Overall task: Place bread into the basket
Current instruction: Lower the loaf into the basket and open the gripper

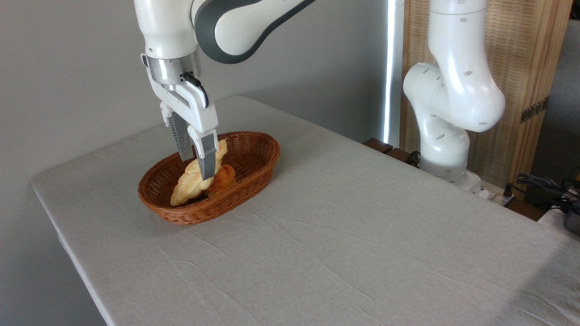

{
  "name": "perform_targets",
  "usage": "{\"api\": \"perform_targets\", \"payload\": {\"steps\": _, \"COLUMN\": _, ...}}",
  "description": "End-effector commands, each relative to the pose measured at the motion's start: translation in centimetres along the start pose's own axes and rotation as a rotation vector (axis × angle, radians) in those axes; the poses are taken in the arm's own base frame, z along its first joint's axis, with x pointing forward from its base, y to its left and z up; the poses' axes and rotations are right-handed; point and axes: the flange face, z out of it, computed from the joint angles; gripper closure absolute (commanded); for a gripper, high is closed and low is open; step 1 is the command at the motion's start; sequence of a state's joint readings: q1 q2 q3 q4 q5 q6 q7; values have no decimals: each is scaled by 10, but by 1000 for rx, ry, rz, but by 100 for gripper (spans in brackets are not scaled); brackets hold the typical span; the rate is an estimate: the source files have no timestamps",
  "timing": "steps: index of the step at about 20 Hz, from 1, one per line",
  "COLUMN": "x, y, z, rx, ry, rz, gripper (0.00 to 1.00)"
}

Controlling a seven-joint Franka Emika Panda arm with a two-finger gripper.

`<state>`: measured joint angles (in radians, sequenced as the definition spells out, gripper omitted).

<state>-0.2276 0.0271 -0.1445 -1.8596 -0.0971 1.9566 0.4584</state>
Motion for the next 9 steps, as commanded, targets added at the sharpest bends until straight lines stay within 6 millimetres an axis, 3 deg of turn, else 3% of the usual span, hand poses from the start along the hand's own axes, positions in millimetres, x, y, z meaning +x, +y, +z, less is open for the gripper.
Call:
{"api": "perform_targets", "payload": {"steps": 1, "x": -12, "y": -38, "z": -44, "rx": -21, "ry": -6, "rz": -47, "gripper": 0}}
{"api": "perform_targets", "payload": {"steps": 6, "x": -45, "y": -69, "z": -68, "rx": -9, "ry": -14, "rz": 38, "gripper": 0}}
{"api": "perform_targets", "payload": {"steps": 9, "x": -70, "y": -98, "z": -78, "rx": 2, "ry": -10, "rz": 49, "gripper": 0}}
